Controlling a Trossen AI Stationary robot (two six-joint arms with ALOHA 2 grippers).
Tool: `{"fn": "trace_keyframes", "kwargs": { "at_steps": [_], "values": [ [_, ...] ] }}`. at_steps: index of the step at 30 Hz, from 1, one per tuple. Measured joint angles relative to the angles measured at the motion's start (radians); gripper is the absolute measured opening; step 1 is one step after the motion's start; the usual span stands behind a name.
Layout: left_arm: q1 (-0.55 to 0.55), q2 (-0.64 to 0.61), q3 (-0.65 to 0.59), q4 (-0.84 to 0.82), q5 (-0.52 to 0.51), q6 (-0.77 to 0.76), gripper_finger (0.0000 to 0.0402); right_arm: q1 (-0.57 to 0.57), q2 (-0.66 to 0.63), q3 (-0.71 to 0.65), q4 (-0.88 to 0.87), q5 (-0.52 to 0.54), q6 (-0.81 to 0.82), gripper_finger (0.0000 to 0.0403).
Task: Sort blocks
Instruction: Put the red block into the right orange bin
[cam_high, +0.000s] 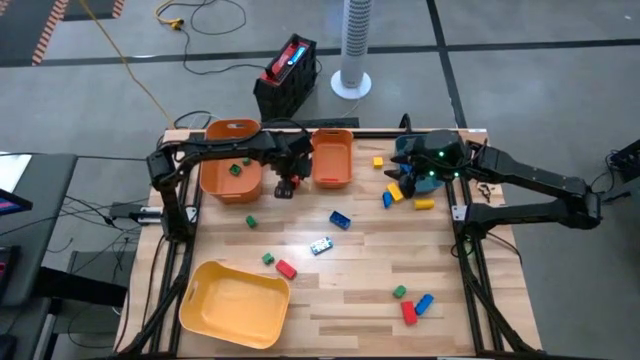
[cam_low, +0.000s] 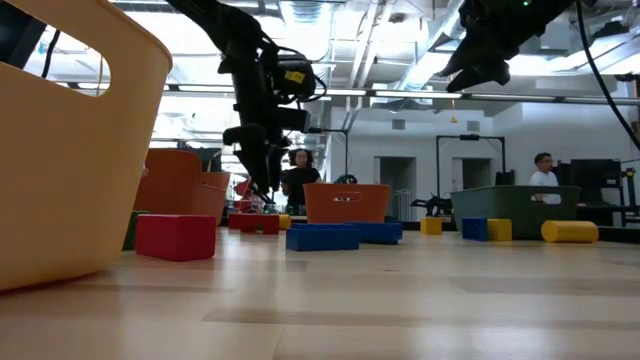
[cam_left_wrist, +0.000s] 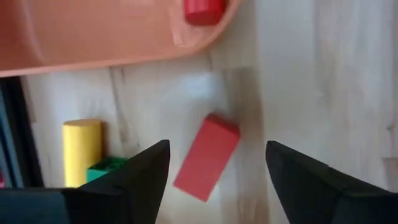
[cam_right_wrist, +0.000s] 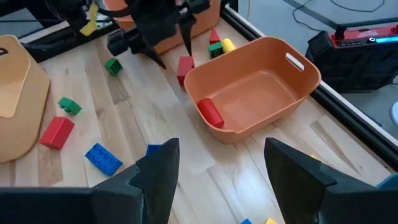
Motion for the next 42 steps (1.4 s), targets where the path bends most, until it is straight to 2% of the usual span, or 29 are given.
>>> {"fn": "trace_keyframes", "kwargs": {
  "at_steps": [16,19,23,24,28,32,37,42],
  "values": [
    [0.000,0.138,0.001,-0.024,-0.019,0.035,0.0247,0.041,0.000,0.000,-0.006,-0.003,0.066,0.0248],
    [0.000,0.162,0.001,-0.037,-0.016,0.051,0.0215,0.047,0.000,0.000,-0.008,-0.003,0.068,0.0248],
    [-0.015,0.165,0.001,-0.057,-0.014,0.036,0.0132,0.043,0.000,0.000,-0.010,-0.003,0.073,0.0248],
    [-0.019,0.161,0.001,-0.058,-0.011,0.025,0.0122,0.041,0.000,0.000,-0.010,0.000,0.073,0.0248],
    [-0.020,0.155,0.025,-0.134,-0.001,-0.059,0.0123,0.037,0.000,0.000,-0.009,0.009,0.068,0.0248],
    [-0.019,0.154,0.100,-0.258,0.054,-0.142,0.0123,0.029,0.000,0.000,-0.009,0.011,0.050,0.0248],
    [-0.044,0.087,0.210,-0.407,0.156,-0.233,0.0123,-0.019,0.000,0.000,-0.006,0.012,-0.001,0.0248],
    [-0.096,-0.059,0.213,-0.427,0.240,-0.305,0.0123,-0.080,0.000,0.000,-0.003,0.012,-0.047,0.0248]
  ]
}}
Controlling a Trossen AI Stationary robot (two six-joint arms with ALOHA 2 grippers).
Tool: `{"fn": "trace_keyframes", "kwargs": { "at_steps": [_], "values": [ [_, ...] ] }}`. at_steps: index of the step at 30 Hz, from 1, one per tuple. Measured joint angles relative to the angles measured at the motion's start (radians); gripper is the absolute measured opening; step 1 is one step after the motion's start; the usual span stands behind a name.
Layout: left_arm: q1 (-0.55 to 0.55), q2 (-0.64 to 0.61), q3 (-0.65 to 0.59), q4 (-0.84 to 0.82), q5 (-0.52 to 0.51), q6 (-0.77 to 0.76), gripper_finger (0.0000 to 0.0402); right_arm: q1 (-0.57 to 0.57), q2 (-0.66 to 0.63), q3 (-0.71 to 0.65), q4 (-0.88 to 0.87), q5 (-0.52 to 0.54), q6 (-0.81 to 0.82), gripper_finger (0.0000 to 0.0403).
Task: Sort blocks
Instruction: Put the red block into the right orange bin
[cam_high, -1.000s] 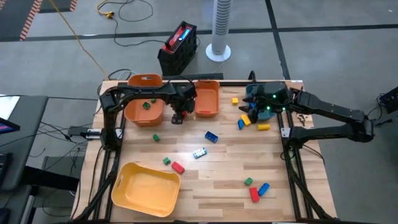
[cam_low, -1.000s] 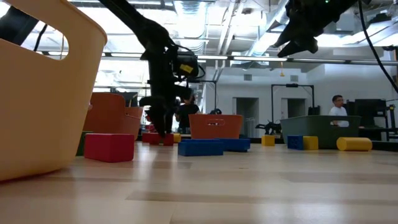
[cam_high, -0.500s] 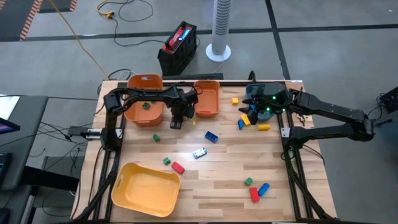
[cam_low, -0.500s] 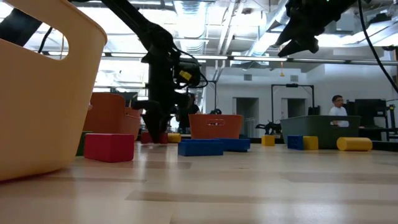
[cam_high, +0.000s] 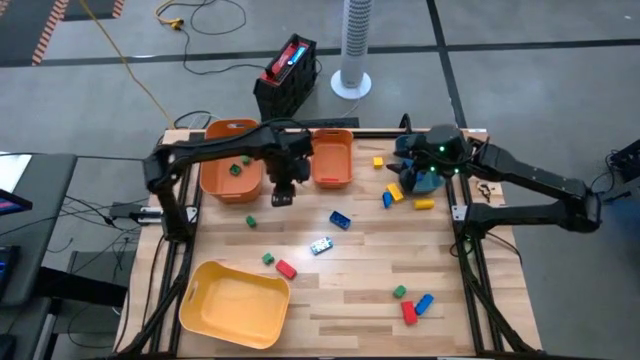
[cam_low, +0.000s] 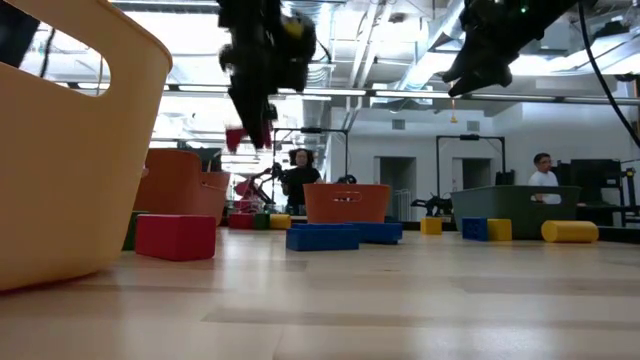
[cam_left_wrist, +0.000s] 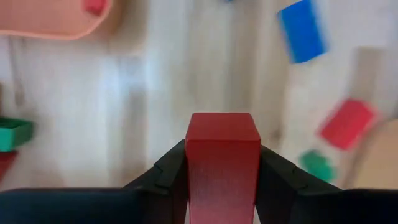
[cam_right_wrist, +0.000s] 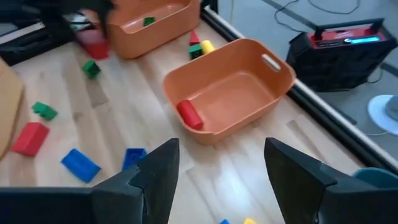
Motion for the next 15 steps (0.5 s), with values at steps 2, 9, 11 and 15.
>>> {"fn": "trace_keyframes", "kwargs": {
  "at_steps": [2,9,11,15],
  "values": [
    [-0.018,-0.055,-0.014,0.001,0.037,-0.042,0.0123,-0.022,0.000,0.000,0.000,-0.001,-0.019,0.0248],
    [-0.087,-0.174,-0.049,0.043,0.000,-0.166,0.0123,-0.061,0.000,0.000,0.036,-0.026,-0.069,0.0248],
    [-0.088,-0.176,-0.049,0.070,-0.004,-0.185,0.0123,-0.067,0.000,0.000,0.056,-0.041,-0.069,0.0248],
    [-0.085,-0.159,-0.050,0.191,-0.007,-0.204,0.0123,-0.067,0.002,0.000,0.060,-0.066,-0.058,0.0248]
  ]
}}
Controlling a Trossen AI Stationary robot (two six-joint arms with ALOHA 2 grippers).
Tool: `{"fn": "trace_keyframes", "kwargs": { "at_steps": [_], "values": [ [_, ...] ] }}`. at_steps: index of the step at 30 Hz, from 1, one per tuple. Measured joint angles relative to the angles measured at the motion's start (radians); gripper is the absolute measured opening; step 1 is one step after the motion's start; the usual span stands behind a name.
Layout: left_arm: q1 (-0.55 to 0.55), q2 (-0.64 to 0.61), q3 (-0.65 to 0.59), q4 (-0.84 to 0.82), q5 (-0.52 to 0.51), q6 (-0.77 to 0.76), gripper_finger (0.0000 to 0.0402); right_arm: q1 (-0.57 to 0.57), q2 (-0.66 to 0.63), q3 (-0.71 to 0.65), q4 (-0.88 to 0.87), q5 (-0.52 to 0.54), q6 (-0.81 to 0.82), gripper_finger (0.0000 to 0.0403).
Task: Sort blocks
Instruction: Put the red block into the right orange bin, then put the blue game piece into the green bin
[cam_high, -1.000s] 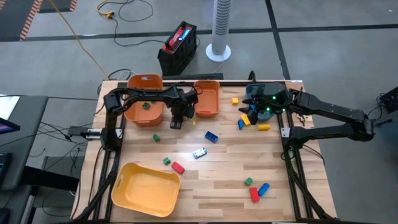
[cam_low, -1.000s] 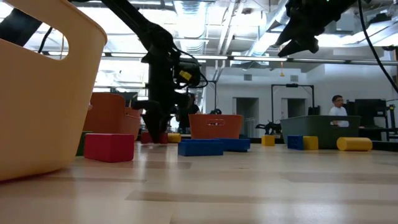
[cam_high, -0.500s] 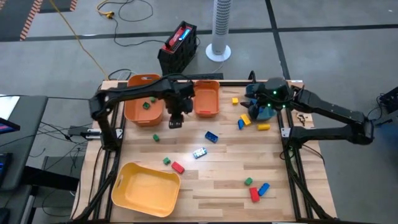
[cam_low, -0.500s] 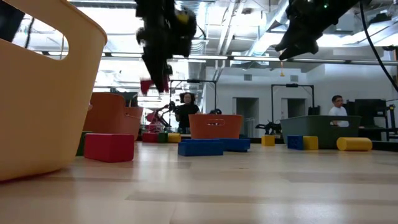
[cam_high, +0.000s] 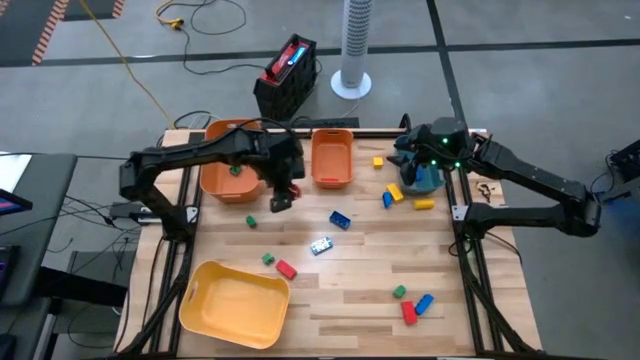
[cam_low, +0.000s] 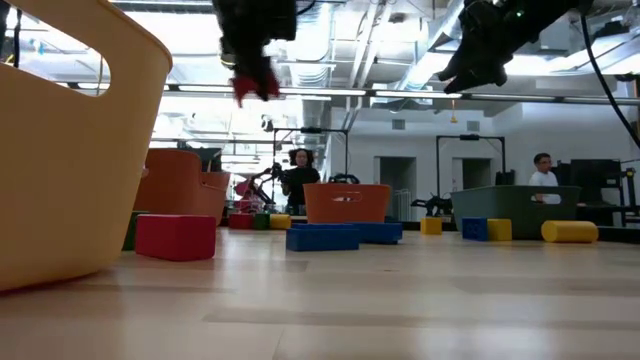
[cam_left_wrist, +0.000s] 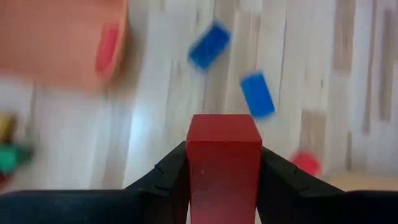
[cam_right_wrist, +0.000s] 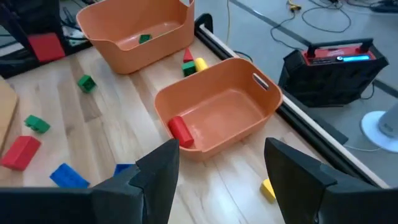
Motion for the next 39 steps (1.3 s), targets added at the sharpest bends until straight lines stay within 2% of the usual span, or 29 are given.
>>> {"fn": "trace_keyframes", "kwargs": {
  "at_steps": [5,9,13,18,23,28,31,39],
  "values": [
    [0.087,0.096,0.015,0.250,-0.001,-0.045,0.0123,0.038,0.000,0.000,0.013,-0.011,0.040,0.0248],
    [0.186,0.234,0.083,0.340,0.113,-0.099,0.0123,0.073,0.000,0.000,0.015,-0.010,0.077,0.0248],
    [0.229,0.368,0.201,0.326,0.130,-0.093,0.0123,0.099,0.000,0.000,0.015,-0.009,0.114,0.0248],
    [0.234,0.499,0.346,0.271,0.041,-0.077,0.0123,0.122,0.000,0.000,0.012,0.016,0.143,0.0248],
    [0.229,0.603,0.424,0.217,-0.040,-0.082,0.0128,0.124,0.000,0.000,0.012,0.020,0.151,0.0248],
    [0.227,0.657,0.428,0.214,-0.054,-0.092,0.0159,0.123,0.000,0.000,0.012,0.022,0.147,0.0248],
    [0.227,0.667,0.427,0.208,-0.054,-0.093,0.0165,0.123,0.000,0.000,0.012,0.023,0.144,0.0248],
    [0.230,0.603,0.428,0.206,-0.054,-0.058,0.0169,0.121,0.000,0.000,0.011,0.023,0.136,0.0248]
  ]
}}
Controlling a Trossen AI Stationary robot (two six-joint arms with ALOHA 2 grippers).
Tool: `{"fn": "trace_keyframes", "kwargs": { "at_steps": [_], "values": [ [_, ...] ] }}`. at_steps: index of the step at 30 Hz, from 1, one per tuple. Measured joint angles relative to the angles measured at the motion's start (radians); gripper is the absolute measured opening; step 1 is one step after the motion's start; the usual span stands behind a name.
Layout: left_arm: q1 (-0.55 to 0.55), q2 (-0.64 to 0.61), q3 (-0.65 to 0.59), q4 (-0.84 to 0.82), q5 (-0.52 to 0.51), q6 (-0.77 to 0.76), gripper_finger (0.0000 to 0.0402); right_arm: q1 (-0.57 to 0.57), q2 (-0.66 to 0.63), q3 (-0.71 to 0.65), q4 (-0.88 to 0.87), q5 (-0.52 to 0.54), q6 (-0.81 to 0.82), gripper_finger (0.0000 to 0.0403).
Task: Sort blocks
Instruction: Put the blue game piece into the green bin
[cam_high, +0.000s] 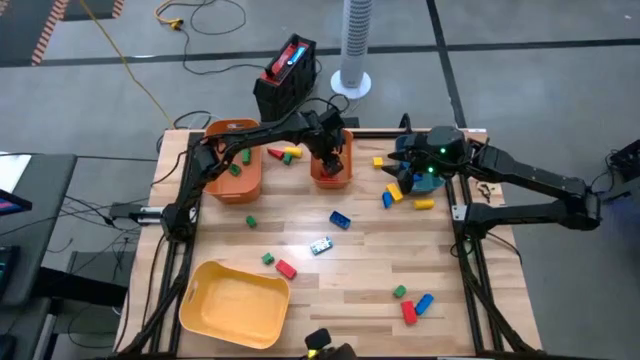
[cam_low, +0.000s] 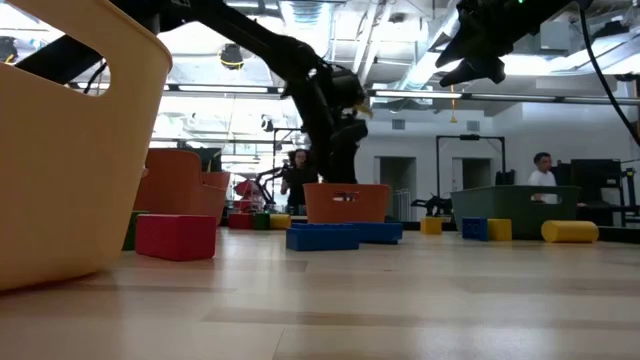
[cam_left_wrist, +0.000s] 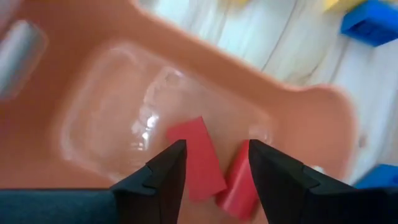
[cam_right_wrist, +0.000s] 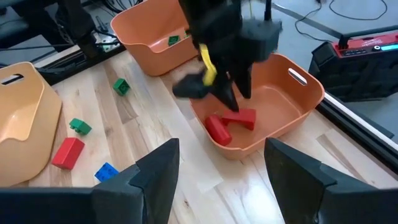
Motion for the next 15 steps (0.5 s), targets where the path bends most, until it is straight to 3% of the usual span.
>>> {"fn": "trace_keyframes", "kwargs": {
  "at_steps": [5,9,15],
  "values": [
    [0.002,-0.112,0.001,0.002,-0.027,0.074,0.0170,-0.001,0.000,0.000,-0.005,0.000,0.000,0.0248],
    [-0.008,-0.185,0.001,-0.097,-0.078,0.127,0.0171,-0.001,0.000,0.000,-0.020,0.000,-0.001,0.0248],
    [0.053,-0.194,-0.036,-0.234,-0.090,0.197,0.0171,-0.001,0.000,0.000,-0.032,0.000,-0.016,0.0248]
  ]
}}
